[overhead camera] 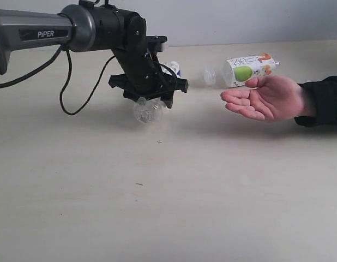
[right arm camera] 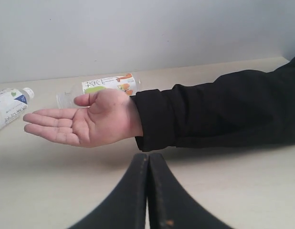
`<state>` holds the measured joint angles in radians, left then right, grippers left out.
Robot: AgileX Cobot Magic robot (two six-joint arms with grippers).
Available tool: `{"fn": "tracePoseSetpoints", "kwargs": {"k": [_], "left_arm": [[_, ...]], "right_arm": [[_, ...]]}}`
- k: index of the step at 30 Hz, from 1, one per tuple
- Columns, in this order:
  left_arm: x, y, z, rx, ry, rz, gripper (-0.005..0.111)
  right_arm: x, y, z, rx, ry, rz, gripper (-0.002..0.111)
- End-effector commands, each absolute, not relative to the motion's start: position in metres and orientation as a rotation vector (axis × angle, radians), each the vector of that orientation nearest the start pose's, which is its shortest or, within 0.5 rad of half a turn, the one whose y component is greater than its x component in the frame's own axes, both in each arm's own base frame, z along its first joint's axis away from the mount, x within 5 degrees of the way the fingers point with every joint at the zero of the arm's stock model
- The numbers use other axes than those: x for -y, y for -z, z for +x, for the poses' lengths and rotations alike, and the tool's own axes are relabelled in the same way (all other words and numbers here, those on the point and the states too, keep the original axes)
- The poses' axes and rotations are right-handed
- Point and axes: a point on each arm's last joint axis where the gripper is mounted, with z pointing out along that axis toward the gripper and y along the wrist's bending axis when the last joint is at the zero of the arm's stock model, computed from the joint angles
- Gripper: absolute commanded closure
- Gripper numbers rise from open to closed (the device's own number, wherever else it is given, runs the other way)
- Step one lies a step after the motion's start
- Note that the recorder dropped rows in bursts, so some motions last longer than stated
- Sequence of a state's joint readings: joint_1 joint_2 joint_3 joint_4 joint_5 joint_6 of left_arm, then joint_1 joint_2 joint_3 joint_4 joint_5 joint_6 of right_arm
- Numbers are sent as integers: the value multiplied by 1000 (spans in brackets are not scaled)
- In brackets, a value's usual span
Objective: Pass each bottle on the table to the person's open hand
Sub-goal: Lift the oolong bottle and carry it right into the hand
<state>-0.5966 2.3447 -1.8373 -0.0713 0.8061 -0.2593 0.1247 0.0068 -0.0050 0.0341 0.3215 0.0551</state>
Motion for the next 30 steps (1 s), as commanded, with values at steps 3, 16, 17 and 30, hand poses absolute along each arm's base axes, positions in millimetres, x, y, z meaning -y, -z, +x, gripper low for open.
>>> {"fn": "tracePoseSetpoints", "kwargs": {"k": [3,16,17,30], "left_arm": [[276,-155,407,-2775,264,426,107],[304,-203,377,-2664,331,529,107],[309,-208,373,-2651,341,545,107],[375,-223,316,-2569,531,544,107]], "right_arm": [[-8,-185,54,-1799,-161,-38,108],[-8,-185,54,-1799,-161,-38,108],[-8,-185,54,-1799,-161,-38,108],[-8,-185,54,-1799,-161,-38,108]]}}
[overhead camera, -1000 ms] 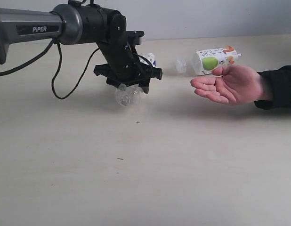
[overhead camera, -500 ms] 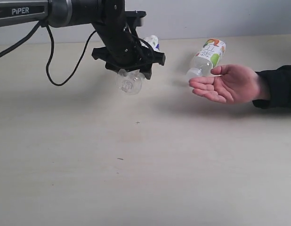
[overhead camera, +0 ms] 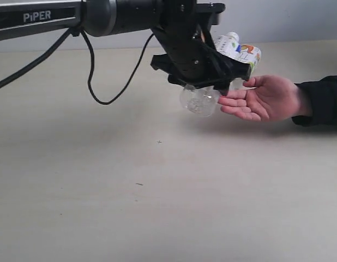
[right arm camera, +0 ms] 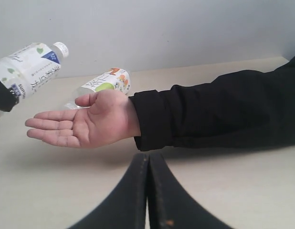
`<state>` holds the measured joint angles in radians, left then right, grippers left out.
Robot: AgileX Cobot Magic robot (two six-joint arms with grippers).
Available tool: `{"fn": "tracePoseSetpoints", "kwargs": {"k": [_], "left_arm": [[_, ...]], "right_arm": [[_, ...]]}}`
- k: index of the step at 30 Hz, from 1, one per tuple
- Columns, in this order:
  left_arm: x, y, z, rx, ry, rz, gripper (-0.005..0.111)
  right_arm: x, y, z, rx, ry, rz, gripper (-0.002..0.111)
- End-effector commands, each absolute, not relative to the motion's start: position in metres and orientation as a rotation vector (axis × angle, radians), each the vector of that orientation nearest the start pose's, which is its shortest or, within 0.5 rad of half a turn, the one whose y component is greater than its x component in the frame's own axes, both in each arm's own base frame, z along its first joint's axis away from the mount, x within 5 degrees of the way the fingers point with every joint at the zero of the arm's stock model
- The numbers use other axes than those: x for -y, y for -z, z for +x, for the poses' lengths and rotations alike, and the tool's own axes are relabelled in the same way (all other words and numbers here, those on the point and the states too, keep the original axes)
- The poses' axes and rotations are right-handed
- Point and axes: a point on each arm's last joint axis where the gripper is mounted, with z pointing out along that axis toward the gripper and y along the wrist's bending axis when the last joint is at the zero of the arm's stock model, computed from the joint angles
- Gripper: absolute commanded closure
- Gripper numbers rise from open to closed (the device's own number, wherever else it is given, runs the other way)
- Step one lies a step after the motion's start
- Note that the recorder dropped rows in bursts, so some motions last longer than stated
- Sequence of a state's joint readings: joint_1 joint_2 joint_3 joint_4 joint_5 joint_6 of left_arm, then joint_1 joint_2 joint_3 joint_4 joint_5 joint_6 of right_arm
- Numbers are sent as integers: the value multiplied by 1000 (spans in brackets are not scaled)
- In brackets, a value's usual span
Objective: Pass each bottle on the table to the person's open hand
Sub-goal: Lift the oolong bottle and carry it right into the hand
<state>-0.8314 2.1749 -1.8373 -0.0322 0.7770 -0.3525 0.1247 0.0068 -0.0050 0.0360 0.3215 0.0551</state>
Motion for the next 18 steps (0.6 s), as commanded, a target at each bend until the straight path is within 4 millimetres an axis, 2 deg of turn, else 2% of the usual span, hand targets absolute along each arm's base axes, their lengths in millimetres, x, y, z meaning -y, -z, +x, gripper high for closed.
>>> {"fn": "tracePoseSetpoints", "kwargs": {"k": [1,8,13,18], "left_arm": [[377,-224,314,-2572,546,522,107],[387,-233,300,-2570,606,476,107],[393,-238,300,-2567,744,288,107],[405,-232,300,-2541,894,197,107]], "right_arm": [[-8,-185,54,-1799,-161,-38,108],[-8,-185,54,-1799,-161,-38,108],[-8,-185,54,-1799,-161,-38,108],[-8,-185,54,-1799,-161,-38,108]]}}
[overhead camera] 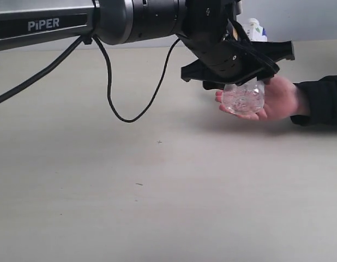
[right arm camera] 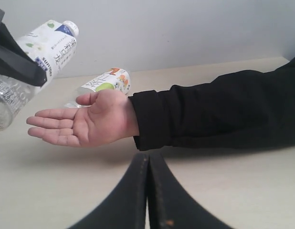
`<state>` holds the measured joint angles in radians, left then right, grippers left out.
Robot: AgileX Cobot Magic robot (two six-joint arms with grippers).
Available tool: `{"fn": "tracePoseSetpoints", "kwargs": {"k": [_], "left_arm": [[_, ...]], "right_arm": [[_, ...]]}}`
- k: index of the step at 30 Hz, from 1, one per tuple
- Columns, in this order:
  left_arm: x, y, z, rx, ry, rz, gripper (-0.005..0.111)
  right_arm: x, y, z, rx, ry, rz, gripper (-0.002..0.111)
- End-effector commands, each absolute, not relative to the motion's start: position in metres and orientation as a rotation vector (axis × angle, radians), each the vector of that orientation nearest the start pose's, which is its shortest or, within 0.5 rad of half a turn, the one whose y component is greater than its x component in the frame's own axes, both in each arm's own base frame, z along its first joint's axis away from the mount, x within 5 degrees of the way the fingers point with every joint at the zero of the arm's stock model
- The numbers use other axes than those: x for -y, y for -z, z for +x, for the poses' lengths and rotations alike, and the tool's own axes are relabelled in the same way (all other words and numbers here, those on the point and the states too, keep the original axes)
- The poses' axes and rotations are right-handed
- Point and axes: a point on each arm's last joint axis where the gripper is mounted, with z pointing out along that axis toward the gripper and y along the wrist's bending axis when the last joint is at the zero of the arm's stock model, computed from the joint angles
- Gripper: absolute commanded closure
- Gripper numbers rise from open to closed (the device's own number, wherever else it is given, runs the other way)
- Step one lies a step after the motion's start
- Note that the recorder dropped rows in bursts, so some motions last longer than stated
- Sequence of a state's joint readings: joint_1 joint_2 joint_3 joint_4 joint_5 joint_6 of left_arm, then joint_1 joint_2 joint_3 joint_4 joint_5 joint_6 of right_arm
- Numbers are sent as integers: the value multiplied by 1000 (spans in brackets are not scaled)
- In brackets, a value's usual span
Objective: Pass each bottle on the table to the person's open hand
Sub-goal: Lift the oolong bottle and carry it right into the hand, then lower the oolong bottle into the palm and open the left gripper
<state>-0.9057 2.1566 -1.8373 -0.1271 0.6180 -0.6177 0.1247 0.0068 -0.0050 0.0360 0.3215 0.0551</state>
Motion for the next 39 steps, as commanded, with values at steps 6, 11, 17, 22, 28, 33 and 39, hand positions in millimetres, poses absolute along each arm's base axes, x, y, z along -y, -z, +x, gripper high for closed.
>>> {"fn": "tracePoseSetpoints", "kwargs": {"k": [6,11,17,22,28,33,39], "left_arm": [[417,-215,302,-2551,1038,55,107],[424,-193,307,-2554,1082,-30,107],[427,-169,312,-2562,1089,-91,106],[428,-161,314,-2568,1095,-128,89],[428,-162,315,-2552,1112,-143,48],[428,-162,316,-2538,1105,-109,30],[428,-162,316,-2529,1096,-76,21]], "right_arm": [[-8,-185,54,-1799,-161,-38,108],[-8,-185,54,-1799,-161,-38,108],[-8,-185,54,-1799,-161,-38,108],[-8,-185,54,-1799,-161,-38,108],[-8,-185,54,-1799,-161,-38,108],[-8,-185,54,-1799,-161,-38,108],[-8,-185,54,-1799,-161,-38,108]]}}
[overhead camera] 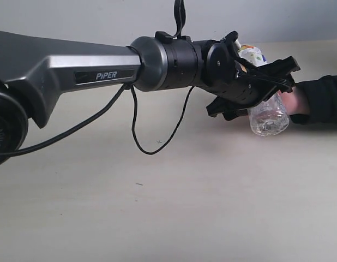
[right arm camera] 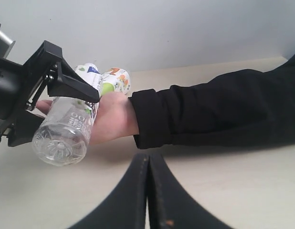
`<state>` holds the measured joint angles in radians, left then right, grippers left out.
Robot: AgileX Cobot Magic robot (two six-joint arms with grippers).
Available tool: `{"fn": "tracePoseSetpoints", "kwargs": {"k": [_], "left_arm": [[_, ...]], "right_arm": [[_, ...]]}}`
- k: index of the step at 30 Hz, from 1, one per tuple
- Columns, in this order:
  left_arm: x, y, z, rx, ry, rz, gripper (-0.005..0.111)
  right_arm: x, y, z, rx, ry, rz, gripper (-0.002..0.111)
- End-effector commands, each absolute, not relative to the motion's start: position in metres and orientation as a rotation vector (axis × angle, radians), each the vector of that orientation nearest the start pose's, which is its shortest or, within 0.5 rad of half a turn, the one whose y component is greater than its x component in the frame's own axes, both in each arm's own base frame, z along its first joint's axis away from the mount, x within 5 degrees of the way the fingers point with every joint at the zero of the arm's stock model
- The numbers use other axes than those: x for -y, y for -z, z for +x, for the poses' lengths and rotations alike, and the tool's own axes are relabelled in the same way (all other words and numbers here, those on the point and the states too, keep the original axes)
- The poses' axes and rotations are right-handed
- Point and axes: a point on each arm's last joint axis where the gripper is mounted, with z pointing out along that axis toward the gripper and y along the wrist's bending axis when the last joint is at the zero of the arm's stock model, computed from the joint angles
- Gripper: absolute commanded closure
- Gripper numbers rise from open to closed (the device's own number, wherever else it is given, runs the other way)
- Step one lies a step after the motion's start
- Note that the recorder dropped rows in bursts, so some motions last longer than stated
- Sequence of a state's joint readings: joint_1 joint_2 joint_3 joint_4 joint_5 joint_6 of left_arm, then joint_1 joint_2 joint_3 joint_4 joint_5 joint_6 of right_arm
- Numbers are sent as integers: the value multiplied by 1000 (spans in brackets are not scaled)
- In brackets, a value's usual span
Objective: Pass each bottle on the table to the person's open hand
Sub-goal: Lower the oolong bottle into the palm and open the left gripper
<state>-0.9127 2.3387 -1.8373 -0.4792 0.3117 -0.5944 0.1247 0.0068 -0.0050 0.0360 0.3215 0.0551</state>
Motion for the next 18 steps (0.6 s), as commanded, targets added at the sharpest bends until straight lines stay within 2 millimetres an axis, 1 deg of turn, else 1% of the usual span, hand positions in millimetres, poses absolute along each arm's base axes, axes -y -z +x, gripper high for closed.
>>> {"fn": "tracePoseSetpoints", "kwargs": {"k": [1,7,14,18], "left_arm": [[428,-162,316,-2531,1095,-75,20],[428,-161,315,-2553,1086,-67,20],[421,-166,316,-2591,1032,35,20],[417,-176,313,-2596,994,172,20]], "right_arm": [[-8,-185,54,-1799,-161,-38,108],[-8,-185,54,-1799,-161,-38,108],[-8,-185,54,-1799,-161,-38,108],[-8,-185,54,-1799,-161,-38,108]]}}
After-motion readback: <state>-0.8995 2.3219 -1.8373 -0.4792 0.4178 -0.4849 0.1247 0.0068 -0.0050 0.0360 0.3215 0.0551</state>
